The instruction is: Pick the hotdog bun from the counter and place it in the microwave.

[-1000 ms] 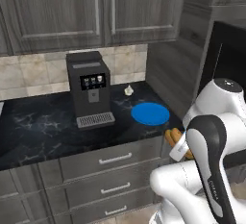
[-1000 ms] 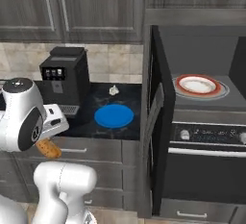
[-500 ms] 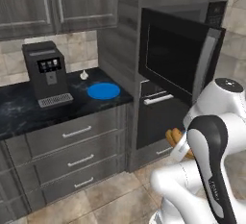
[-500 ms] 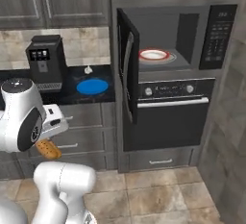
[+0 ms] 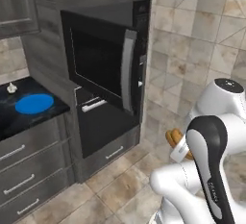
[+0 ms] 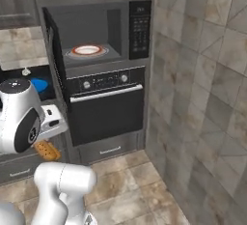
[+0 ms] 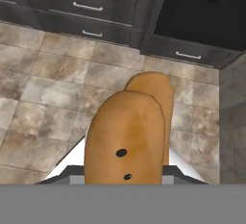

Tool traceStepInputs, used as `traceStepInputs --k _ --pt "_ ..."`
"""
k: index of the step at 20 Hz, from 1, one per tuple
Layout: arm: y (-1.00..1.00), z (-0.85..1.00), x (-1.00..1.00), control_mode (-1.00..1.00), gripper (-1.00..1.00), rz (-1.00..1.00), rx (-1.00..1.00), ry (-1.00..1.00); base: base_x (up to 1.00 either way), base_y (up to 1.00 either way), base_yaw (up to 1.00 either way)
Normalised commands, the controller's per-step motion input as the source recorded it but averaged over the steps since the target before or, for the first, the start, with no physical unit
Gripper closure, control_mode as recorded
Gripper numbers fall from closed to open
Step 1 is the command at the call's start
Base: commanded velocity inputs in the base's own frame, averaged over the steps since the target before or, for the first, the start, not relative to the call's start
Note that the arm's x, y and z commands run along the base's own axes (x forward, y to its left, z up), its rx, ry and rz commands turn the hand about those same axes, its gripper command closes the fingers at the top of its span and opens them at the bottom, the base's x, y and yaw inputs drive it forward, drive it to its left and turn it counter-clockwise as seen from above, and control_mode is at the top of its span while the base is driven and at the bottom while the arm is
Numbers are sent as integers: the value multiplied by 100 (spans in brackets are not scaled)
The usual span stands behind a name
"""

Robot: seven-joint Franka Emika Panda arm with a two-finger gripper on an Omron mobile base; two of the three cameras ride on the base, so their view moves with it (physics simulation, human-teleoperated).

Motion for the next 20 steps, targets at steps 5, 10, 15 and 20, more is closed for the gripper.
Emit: traceStepInputs --k 5,10,15,20 --pt "0 0 0 100 100 0 0 0 90 -94 -18" --pt "0 0 0 100 100 0 0 0 98 -43 9" --pt "0 0 0 100 100 0 0 0 100 0 41" --pt "0 0 0 100 100 0 0 0 77 -11 52"
